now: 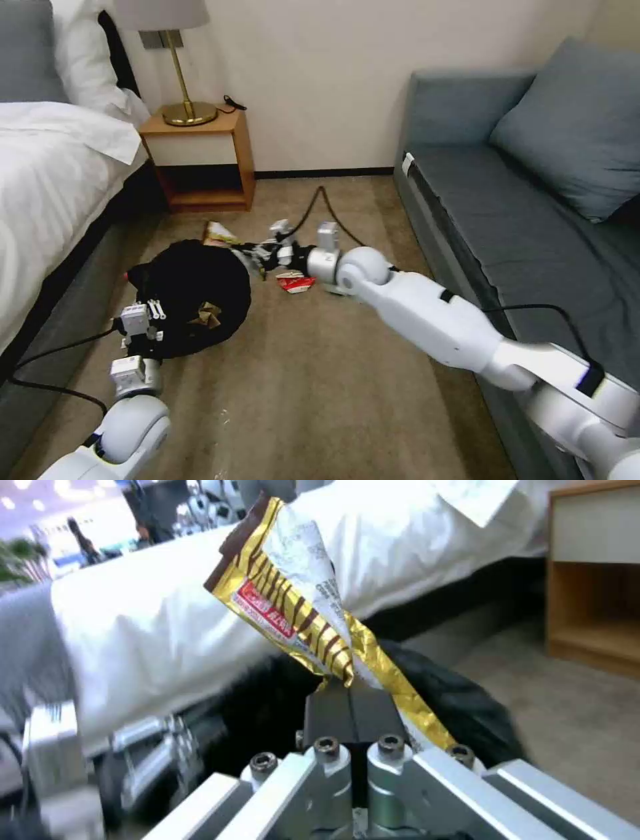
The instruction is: Pick up the trash bin, then pick up the garbage on the floor and place it into the trash bin.
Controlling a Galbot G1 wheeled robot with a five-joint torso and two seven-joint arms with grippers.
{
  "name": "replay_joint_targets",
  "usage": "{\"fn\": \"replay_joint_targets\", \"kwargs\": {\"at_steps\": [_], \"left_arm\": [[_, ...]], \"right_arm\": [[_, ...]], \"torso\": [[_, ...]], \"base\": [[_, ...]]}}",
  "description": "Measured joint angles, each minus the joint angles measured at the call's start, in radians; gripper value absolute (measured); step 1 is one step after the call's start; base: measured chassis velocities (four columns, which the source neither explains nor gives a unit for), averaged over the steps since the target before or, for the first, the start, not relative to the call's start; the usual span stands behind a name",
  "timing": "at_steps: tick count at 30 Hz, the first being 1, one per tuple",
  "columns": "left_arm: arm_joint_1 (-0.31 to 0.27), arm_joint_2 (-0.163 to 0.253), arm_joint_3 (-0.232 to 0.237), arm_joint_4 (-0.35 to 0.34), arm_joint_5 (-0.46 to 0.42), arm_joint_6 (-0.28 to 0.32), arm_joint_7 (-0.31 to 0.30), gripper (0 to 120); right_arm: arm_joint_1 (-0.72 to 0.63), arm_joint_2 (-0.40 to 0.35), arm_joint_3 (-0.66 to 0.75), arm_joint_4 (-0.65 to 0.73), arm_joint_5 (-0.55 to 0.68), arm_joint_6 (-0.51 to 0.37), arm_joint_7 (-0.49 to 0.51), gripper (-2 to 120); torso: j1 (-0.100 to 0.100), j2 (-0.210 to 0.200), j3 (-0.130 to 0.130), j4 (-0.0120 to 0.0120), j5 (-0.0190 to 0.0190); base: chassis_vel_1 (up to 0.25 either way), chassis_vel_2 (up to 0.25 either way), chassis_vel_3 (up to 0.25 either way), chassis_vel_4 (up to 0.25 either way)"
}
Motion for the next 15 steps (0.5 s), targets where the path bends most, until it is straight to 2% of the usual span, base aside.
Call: {"fn": "replay_joint_targets", "kwargs": {"at_steps": [4,8,15], "left_arm": [[-0.009,-0.008,0.002,0.000,-0.003,0.001,0.001,7],[-0.009,-0.011,0.002,-0.005,-0.005,0.003,0.002,7],[-0.009,-0.011,-0.001,-0.009,-0.013,0.001,0.004,7]], "right_arm": [[0.002,0.095,-0.001,-0.083,-0.001,0.025,0.009,0],[-0.017,0.141,-0.001,-0.131,-0.029,0.041,0.010,0],[-0.060,0.166,-0.010,-0.196,-0.124,0.080,0.014,0]], "torso": [[0.000,0.000,0.000,0.0002,0.0000],[0.000,0.000,0.000,0.0002,0.0000],[0.000,0.000,0.000,-0.0001,0.0001]], "base": [[0.000,0.000,0.000,0.000],[0.000,0.000,0.000,0.000],[0.000,0.000,0.000,0.000]]}}
